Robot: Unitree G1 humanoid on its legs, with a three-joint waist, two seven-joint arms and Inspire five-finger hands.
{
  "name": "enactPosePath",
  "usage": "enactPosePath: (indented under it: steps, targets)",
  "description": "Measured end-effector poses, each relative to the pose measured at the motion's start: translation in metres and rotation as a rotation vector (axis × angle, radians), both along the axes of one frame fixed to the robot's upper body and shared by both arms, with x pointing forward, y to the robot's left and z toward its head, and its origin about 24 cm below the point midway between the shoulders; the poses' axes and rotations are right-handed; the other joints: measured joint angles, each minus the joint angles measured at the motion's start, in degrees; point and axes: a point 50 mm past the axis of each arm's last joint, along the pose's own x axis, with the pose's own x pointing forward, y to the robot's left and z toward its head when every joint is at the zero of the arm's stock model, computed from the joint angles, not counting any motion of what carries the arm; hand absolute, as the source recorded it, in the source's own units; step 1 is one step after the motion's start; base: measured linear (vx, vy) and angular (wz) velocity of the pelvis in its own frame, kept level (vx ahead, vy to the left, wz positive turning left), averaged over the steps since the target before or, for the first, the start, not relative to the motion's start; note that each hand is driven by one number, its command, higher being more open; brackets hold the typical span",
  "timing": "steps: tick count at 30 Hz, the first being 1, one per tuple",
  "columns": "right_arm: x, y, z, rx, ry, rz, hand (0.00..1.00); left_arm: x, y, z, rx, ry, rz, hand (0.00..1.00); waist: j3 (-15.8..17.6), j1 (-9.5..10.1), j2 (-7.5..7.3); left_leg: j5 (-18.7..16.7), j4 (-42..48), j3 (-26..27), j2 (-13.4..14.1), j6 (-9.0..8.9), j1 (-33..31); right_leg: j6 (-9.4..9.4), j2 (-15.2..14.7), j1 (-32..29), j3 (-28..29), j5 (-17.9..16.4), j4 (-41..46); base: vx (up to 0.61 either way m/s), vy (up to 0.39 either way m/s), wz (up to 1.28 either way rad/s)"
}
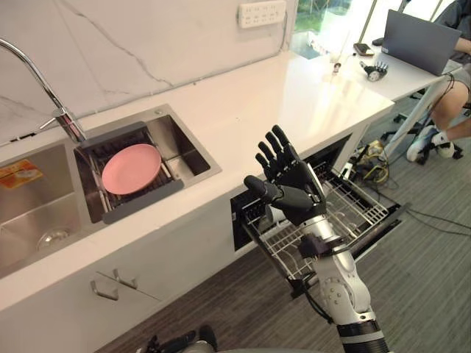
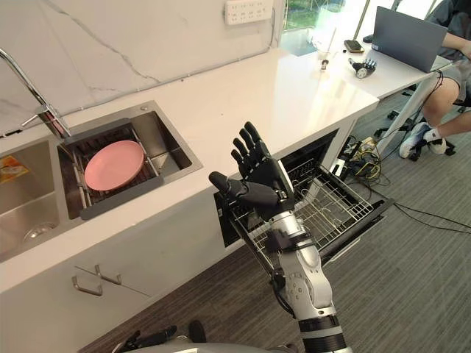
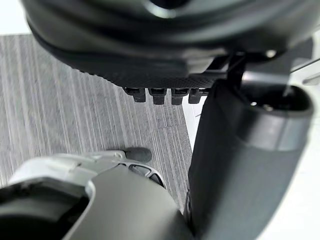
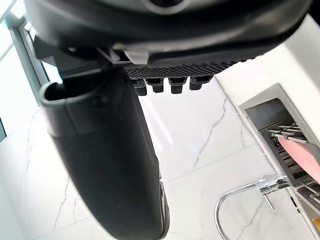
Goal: Walk over to the sink, pick up the cup, carry it to the dishwasher, place the cup inside the dishwasher, then close the dishwasher door
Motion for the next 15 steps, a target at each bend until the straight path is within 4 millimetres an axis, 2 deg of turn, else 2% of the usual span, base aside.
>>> enactPosePath:
  steps: [1,3,4,5,6,7,9,10,11,12,15]
  targets:
    - [-0.001,-0.002,0.004,-0.002,-0.017,-0.011,1.0,0.001,0.001,0.0,-0.006,0.014,-0.022,1.0,0.0,-0.28,-0.16,-0.3,0.0,-1.1,-0.9,0.4,0.0,-0.5,-1.7,-0.3,-1.5,-1.4,3.3,0.05,0.116,0.46]
    - [-0.001,-0.008,0.007,0.001,-0.029,-0.034,1.0,0.002,0.0,-0.002,-0.02,0.045,-0.047,1.0,-0.1,-0.13,-0.43,-0.4,0.0,-2.6,-1.0,0.77,-0.1,-3.41,-4.1,-2.9,-0.8,-2.9,11.8,0.08,0.125,0.58]
    - [0.0,-0.012,0.007,0.005,-0.02,-0.059,1.0,0.004,0.002,-0.001,-0.012,0.053,-0.08,1.0,-0.2,-0.53,-0.67,-0.2,0.1,-5.1,-1.0,1.41,-0.1,-7.75,-5.0,-5.8,6.8,-2.9,19.7,0.1,0.102,1.09]
    - [-0.002,-0.02,0.004,0.025,0.004,-0.097,1.0,0.008,0.005,0.0,0.001,0.061,-0.12,1.0,-0.5,-1.78,-0.1,0.2,0.5,-9.9,0.4,1.87,-0.7,-9.71,-2.6,-9.1,15.5,-5.7,25.6,0.09,0.049,1.43]
    - [-0.004,-0.022,0.004,0.039,0.014,-0.115,1.0,0.011,0.007,0.0,0.008,0.071,-0.144,1.0,-0.6,-2.54,-0.26,0.4,0.7,-12.6,1.2,1.91,-1.6,-8.66,0.7,-9.6,18.7,-9.0,25.1,0.06,-0.057,1.74]
    - [-0.007,-0.024,0.007,0.046,0.008,-0.133,1.0,0.018,0.01,0.001,0.013,0.085,-0.172,1.0,-0.1,-2.96,-1.14,0.6,0.9,-16.8,2.1,2.07,-3.0,-9.04,6.8,-11.1,25.0,-12.9,22.3,0.03,-0.11,1.48]
    - [-0.008,-0.023,0.017,0.052,-0.029,-0.128,1.0,0.031,0.017,0.004,0.001,0.095,-0.198,1.0,1.0,-2.86,-3.37,1.0,1.0,-20.7,1.4,1.9,-3.6,-8.12,13.3,-12.2,32.9,-13.2,14.2,0.02,-0.12,1.35]
    - [-0.009,-0.022,0.019,0.054,-0.038,-0.123,1.0,0.032,0.02,0.004,-0.001,0.108,-0.217,1.0,0.9,-2.63,-4.61,1.7,0.9,-21.4,0.0,1.27,-3.1,-8.53,13.5,-12.1,33.5,-11.4,11.5,0.02,-0.151,1.24]
    - [-0.009,-0.024,0.02,0.051,-0.047,-0.118,1.0,0.035,0.022,0.005,0.006,0.117,-0.245,1.0,1.2,-2.6,-5.94,1.7,0.1,-23.5,-2.4,1.22,-1.6,-7.01,11.9,-11.4,33.0,-9.1,12.1,0.03,-0.128,1.01]
    - [-0.009,-0.025,0.019,0.054,-0.041,-0.116,1.0,0.034,0.02,0.005,0.002,0.131,-0.25,1.0,1.0,-2.82,-5.68,1.7,0.1,-23.6,-2.4,1.19,-1.2,-7.15,11.8,-10.3,31.4,-9.2,12.1,0.06,-0.116,1.02]
    - [-0.008,-0.035,0.021,0.056,-0.048,-0.134,1.0,0.038,0.013,0.003,-0.001,0.129,-0.265,1.0,1.1,-3.02,-3.58,2.1,0.1,-22.8,-1.6,0.4,-2.3,-6.84,11.8,-8.1,26.9,-9.6,9.0,0.08,-0.047,0.7]
